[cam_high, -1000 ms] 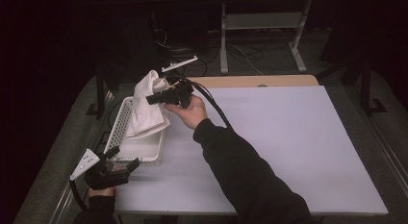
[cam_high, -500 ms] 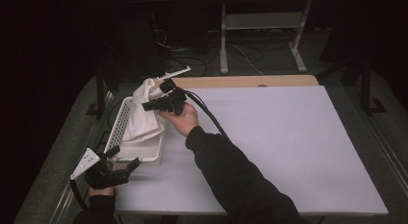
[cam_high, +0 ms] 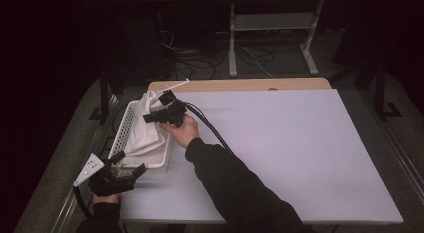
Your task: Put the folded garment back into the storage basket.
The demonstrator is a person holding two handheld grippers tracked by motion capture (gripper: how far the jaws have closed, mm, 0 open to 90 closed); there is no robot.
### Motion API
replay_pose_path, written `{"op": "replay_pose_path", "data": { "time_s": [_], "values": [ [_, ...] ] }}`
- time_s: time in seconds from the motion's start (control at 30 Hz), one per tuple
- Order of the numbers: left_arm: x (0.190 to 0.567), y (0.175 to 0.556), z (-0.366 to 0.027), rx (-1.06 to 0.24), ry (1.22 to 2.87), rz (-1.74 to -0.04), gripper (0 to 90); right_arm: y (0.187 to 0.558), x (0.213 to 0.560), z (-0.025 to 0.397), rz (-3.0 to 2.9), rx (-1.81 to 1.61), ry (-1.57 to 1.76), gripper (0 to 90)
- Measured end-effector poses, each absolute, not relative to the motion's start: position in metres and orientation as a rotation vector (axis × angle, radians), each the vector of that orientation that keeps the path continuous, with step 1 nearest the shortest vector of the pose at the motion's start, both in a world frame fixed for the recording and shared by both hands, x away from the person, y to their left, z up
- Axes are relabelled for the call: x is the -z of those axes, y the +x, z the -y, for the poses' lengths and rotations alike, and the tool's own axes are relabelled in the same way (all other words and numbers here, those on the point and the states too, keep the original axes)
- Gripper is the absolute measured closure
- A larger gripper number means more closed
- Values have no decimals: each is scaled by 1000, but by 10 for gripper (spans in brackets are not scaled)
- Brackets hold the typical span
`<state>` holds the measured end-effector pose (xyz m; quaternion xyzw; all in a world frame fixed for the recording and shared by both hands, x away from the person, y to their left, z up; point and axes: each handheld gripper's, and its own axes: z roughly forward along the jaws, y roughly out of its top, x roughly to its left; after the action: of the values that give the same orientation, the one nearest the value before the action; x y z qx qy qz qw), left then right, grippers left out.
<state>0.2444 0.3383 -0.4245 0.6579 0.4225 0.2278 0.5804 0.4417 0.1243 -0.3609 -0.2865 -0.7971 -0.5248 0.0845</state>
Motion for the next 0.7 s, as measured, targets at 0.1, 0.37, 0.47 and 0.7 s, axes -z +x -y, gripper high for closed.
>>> {"op": "replay_pose_path", "data": {
  "time_s": [0.1, 0.37, 0.47, 0.7],
  "values": [
    [425, 245, -338, -530, 1537, -988, 0, 441, 365, -128, 2376, 1549, -860, 777],
    [424, 245, -337, -533, 1539, -983, 0, 442, 377, -139, 2395, 1491, -862, 775],
    [424, 245, -337, -532, 1538, -982, 0, 442, 381, -144, 2391, 1472, -882, 772],
    [424, 246, -338, -530, 1531, -981, 0, 438, 389, -158, 2409, 1380, -915, 755]
  ]
}}
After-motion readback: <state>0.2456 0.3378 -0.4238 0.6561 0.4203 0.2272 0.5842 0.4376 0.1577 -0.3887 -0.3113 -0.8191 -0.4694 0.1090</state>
